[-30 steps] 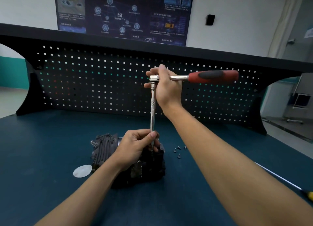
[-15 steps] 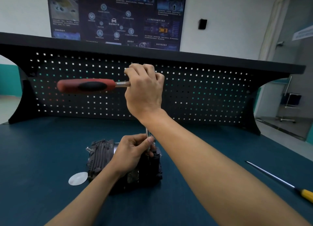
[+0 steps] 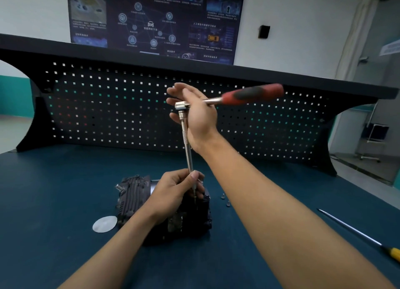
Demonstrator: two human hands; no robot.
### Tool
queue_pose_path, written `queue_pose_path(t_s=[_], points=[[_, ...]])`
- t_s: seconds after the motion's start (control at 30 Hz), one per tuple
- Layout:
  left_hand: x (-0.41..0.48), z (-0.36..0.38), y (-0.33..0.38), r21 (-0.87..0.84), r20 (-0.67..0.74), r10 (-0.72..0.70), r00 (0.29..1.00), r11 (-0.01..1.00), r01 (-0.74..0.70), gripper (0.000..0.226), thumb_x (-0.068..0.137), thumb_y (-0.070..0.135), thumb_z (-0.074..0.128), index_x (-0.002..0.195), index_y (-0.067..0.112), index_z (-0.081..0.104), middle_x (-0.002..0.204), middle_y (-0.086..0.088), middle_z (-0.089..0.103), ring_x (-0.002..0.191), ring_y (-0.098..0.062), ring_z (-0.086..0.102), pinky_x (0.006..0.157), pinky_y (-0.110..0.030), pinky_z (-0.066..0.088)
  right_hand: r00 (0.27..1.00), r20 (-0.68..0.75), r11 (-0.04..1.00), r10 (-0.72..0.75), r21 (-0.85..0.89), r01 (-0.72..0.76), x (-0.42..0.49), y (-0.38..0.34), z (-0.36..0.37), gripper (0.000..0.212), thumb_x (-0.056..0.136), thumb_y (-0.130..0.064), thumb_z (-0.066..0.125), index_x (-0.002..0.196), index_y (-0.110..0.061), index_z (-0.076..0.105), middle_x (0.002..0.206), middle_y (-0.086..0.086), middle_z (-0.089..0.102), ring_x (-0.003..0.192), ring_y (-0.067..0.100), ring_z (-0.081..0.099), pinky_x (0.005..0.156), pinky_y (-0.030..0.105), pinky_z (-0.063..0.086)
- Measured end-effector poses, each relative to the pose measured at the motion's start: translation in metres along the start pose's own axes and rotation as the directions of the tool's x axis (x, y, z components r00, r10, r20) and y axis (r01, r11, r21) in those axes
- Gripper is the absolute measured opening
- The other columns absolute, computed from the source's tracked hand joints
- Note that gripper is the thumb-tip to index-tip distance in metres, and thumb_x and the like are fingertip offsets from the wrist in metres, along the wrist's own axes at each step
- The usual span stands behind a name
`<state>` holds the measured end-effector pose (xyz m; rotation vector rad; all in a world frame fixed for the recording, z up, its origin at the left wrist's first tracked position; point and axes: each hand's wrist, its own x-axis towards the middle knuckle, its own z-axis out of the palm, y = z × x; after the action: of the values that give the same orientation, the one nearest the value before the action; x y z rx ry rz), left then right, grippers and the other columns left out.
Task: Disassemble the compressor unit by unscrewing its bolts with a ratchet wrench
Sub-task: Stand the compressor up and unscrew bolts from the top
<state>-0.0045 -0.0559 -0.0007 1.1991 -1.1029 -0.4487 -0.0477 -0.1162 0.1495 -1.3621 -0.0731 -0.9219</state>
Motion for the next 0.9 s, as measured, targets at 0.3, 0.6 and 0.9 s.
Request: queue_pose_path(t_s=[0.3,0.6,0.9], points=[[0.001,-0.001,0.0,-0.014,0.079,-0.006,0.997,1.0,0.007,0.041,0.096,0.037,0.048,0.109,0.002,0.065,0.086,-0.01,0.072,0.077,-0.021,0.066,0.071,-0.025,0.052,0.951,0.111,0.827,0.289,0.471,-0.307,0.01,-0.007,-0.04,0.049,0.108,-0.043,0.027,0.098,-0.013,0.066,0.095,0.002,0.076,0.083,0.022,0.074,0.058,0.024,0.05],[0.001,0.002,0.001,0.028,0.004,0.014,1.0,0.999,-0.014,0.037,0.091,0.037,0.056,0.099,0.003,0.069,0.079,-0.007,0.07,0.07,-0.021,0.065,0.069,-0.029,0.055,0.989,-0.05,0.988,0.139,0.067,-0.136,0.009,-0.001,-0.046,0.039,0.107,-0.04,0.033,0.104,-0.017,0.065,0.1,0.001,0.077,0.076,0.02,0.073,0.059,0.026,0.051],[0.0,0.005,0.001,0.089,-0.041,0.051,0.998,0.995,-0.047,0.036,0.089,0.041,0.058,0.089,0.007,0.07,0.077,-0.007,0.071,0.067,-0.021,0.066,0.066,-0.028,0.054,0.773,0.06,0.484,-0.631,-0.748,0.453,-0.001,0.005,-0.025,0.023,0.097,-0.018,0.055,0.087,-0.006,0.073,0.076,0.001,0.07,0.079,0.02,0.068,0.077,0.041,0.052]])
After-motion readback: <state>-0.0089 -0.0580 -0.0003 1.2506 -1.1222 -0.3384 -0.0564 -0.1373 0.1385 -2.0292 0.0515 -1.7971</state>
